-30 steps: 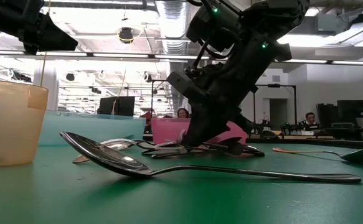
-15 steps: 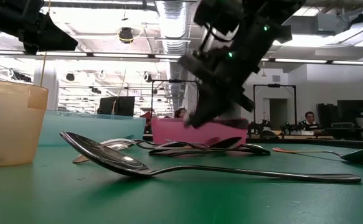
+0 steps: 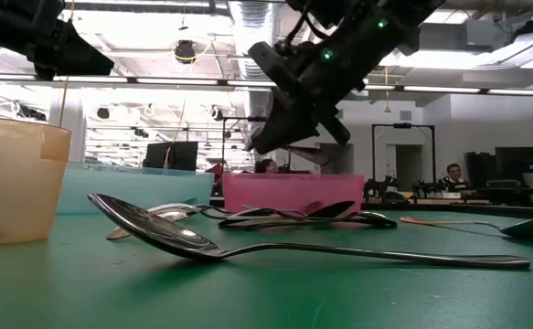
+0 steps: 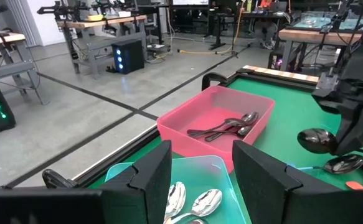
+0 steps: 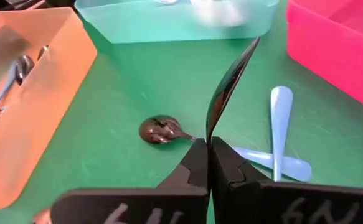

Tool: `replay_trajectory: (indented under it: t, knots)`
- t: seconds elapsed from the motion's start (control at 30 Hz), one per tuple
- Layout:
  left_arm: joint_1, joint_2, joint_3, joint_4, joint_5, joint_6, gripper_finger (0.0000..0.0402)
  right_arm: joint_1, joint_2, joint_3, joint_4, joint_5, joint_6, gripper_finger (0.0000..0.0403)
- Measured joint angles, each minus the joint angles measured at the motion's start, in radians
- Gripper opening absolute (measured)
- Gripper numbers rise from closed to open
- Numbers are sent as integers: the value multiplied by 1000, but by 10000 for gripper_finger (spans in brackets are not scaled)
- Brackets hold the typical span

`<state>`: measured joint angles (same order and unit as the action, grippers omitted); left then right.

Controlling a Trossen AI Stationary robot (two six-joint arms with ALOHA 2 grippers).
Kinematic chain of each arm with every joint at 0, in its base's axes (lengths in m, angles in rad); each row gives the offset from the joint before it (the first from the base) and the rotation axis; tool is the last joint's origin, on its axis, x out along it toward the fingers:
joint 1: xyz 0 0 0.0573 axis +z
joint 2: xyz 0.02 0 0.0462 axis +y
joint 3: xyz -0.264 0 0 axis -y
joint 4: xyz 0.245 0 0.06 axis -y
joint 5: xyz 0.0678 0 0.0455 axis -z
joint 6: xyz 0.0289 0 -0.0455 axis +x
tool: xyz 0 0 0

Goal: Sort silverware by color (type)
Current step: Put the black spoon into the pink bin

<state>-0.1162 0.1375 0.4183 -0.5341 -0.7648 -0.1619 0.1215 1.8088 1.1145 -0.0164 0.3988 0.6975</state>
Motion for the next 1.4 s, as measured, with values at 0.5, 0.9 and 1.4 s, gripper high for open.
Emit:
replay_trajectory:
  t: [0.5,0.9,1.4]
  knots:
    - [0,0,0,1,0,0,158,-4,0,0,32,1,-28,9]
    - [0,0,0,1,-1,0,158,-20,0,1,55,2,-55,9]
    - [0,0,0,1,-1,0,158,-24,0,1,55,-3,-54,9]
